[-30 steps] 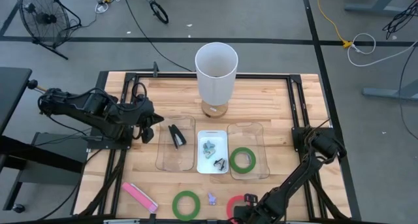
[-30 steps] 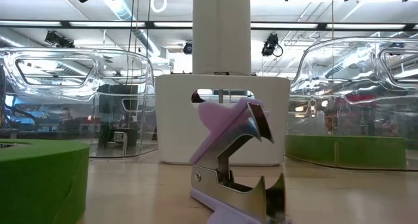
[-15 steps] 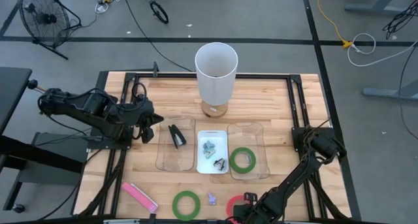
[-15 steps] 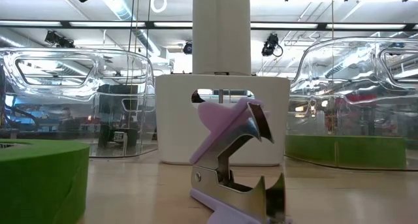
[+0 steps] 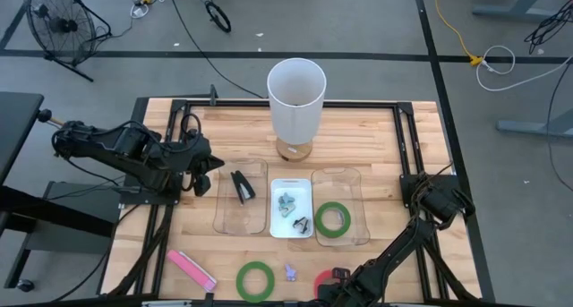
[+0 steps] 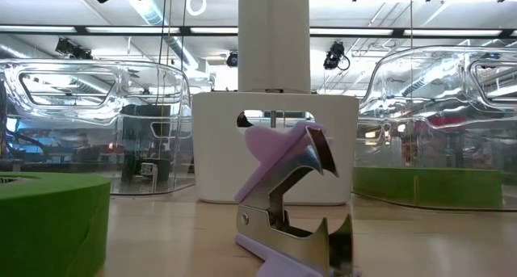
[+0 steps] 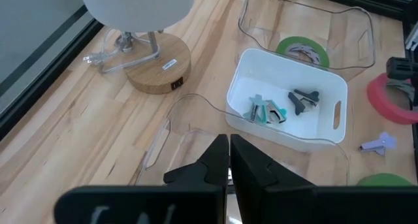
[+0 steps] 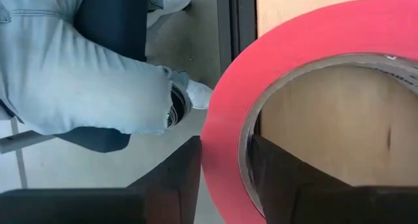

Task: Pick and place Stapler, Stapler remover, tape
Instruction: Put the pink tape into the right transparent bin

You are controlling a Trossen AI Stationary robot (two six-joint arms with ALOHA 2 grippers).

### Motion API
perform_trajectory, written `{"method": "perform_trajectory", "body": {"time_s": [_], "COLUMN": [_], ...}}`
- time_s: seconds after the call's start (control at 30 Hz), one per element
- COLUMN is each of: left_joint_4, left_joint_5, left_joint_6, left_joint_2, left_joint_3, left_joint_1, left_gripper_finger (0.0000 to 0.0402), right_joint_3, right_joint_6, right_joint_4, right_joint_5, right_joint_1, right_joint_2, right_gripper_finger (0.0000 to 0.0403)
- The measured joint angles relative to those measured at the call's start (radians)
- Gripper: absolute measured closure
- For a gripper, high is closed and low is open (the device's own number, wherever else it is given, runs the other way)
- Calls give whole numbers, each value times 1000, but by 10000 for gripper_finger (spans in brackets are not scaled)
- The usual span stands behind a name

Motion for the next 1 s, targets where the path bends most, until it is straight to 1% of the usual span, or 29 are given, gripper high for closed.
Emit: {"method": "perform_trajectory", "body": {"time_s": [0.2,0.27,0.37,0.47,0.7,0.77,0.87,1.0], "left_joint_4": [0,0,0,-1,-5,-7,-8,-8], "left_joint_5": [0,0,0,0,0,0,0,-1], "left_joint_6": [0,0,0,-3,-5,-5,-5,-5], "left_joint_2": [0,0,0,0,0,0,0,0], "left_joint_3": [0,0,0,0,0,0,0,0], "left_joint_1": [0,0,0,0,0,0,0,0], "left_gripper_finger": [383,383,383,383,383,383,383,383], "right_joint_3": [3,3,5,4,3,27,92,200], "right_joint_6": [-14,-5,6,-2,-9,-19,-52,-88], "right_joint_4": [-3,-18,-38,-45,-14,-43,-143,-219], "right_joint_5": [0,21,26,27,23,24,67,125], "right_joint_1": [0,0,-2,-3,-3,-4,-4,-5], "right_joint_2": [23,25,27,24,20,15,11,-16], "right_gripper_finger": [272,274,297,344,346,346,346,346]}}
